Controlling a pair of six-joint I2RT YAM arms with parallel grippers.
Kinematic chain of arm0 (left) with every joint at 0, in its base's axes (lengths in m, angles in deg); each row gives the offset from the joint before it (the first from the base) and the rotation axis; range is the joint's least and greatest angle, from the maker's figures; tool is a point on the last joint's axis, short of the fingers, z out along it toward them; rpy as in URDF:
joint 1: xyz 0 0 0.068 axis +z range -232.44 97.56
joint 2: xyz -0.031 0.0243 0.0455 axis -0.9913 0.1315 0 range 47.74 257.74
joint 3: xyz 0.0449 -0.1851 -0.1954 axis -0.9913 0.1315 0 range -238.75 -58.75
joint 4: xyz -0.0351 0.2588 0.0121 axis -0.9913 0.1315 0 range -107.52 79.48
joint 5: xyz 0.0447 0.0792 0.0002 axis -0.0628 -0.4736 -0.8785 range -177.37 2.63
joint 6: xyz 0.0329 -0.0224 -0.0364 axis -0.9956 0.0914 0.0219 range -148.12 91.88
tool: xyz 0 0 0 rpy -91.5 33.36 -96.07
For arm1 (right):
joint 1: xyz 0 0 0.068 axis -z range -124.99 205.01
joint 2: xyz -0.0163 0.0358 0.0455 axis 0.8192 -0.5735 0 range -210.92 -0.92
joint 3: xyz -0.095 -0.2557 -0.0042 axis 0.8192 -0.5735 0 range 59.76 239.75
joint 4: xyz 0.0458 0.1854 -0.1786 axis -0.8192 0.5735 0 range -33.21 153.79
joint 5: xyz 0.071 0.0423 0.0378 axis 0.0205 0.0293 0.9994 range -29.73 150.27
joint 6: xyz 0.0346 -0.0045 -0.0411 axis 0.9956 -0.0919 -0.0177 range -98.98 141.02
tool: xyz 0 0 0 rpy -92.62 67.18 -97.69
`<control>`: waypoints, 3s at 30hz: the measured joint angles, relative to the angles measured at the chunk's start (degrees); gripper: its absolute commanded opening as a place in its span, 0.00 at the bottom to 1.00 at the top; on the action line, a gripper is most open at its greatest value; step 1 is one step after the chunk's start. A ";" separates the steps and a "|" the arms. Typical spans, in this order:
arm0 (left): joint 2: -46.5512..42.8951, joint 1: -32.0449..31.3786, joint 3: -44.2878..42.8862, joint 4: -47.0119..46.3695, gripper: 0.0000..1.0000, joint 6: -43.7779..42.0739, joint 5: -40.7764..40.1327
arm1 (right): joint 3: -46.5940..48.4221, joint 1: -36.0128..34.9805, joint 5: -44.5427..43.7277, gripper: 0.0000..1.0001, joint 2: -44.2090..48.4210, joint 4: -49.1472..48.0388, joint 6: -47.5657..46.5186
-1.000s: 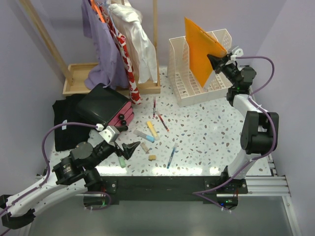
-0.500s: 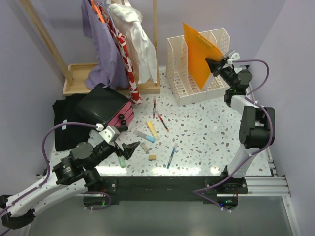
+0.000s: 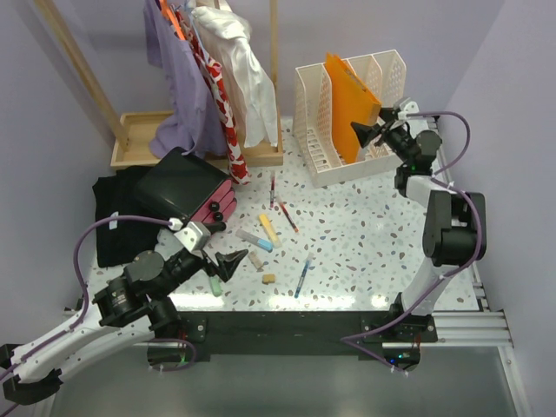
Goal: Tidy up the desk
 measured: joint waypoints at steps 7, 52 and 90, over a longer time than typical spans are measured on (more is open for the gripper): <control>4.20 0.00 -0.50 -0.92 1.00 6.21 -1.33 | 2.80 0.07 -4.20 0.96 14.75 28.20 -8.96; 61.53 10.43 -42.16 48.13 0.79 71.47 -36.92 | -12.48 0.33 3.63 0.99 55.54 104.28 -23.06; 66.45 6.60 -41.00 49.27 0.17 78.07 -34.86 | -12.48 0.33 2.40 0.99 56.24 104.24 -23.06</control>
